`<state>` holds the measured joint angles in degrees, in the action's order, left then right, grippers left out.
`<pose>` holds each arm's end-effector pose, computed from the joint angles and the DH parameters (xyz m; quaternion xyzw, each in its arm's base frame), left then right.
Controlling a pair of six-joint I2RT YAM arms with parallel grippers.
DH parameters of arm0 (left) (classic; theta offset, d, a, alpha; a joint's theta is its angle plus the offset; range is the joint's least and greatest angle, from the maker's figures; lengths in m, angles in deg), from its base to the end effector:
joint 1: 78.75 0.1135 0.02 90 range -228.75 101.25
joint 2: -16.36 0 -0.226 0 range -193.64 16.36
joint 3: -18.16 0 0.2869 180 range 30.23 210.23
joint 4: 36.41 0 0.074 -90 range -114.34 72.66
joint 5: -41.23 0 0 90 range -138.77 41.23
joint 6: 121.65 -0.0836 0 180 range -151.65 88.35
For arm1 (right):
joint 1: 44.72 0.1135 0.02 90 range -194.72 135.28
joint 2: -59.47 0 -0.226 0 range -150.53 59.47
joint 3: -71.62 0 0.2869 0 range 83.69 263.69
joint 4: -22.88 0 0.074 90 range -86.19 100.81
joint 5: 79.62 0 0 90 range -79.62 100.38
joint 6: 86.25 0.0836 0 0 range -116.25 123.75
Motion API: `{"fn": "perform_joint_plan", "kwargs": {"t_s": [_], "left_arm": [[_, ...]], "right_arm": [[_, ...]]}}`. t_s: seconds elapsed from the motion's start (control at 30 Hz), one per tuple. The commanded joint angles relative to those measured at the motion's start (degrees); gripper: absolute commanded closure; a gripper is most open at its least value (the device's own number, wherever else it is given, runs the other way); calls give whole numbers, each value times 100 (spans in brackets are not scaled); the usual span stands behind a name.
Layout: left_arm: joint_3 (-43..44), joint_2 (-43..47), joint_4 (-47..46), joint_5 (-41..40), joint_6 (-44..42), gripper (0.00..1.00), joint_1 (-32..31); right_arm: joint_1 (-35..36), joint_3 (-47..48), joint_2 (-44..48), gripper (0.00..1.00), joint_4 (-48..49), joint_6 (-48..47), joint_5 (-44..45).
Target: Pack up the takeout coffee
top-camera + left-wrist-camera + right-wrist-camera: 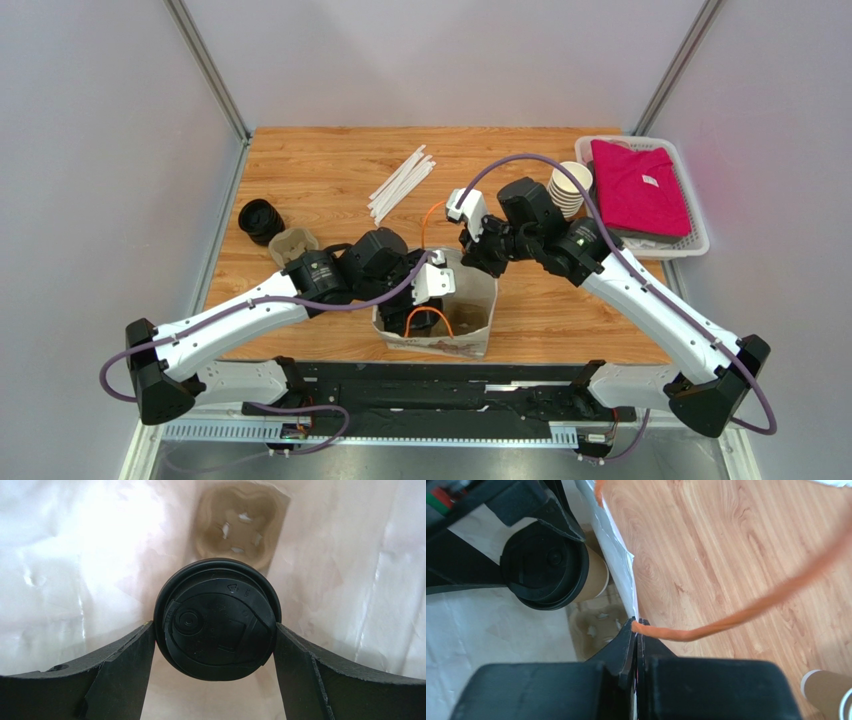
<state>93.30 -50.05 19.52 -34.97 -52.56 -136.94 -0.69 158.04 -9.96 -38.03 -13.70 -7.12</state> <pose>0.1510 -0.2812 0.2503 0.6224 0.6848 -0.2218 0.3075 0.2167 0.2445 0.3023 -0.5161 0.7513 0.2252 0.3443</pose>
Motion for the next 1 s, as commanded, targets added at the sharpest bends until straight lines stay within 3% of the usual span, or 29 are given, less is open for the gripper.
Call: {"fn": "perform_joint_plan", "kwargs": {"t_s": [0.0,0.17,0.43,0.63,0.97], "left_arm": [[-137,322,-175,-325,-326,78,-78],[-365,532,-290,-624,-476,78,-148],[-874,831,-808,-1362,-678,78,-341],[-1357,1165,-1239,-2064,-1038,78,-622],[-1842,1482,-1546,-2268,-1434,79,-763]], "right_arm": [[-35,545,236,100,507,75,-16],[131,204,684,100,928,278,-35],[1256,-842,1291,100,1447,-188,1037],[1459,-1045,1414,100,1781,-285,1450],[1933,-1545,1766,100,2458,-838,2294]]}}
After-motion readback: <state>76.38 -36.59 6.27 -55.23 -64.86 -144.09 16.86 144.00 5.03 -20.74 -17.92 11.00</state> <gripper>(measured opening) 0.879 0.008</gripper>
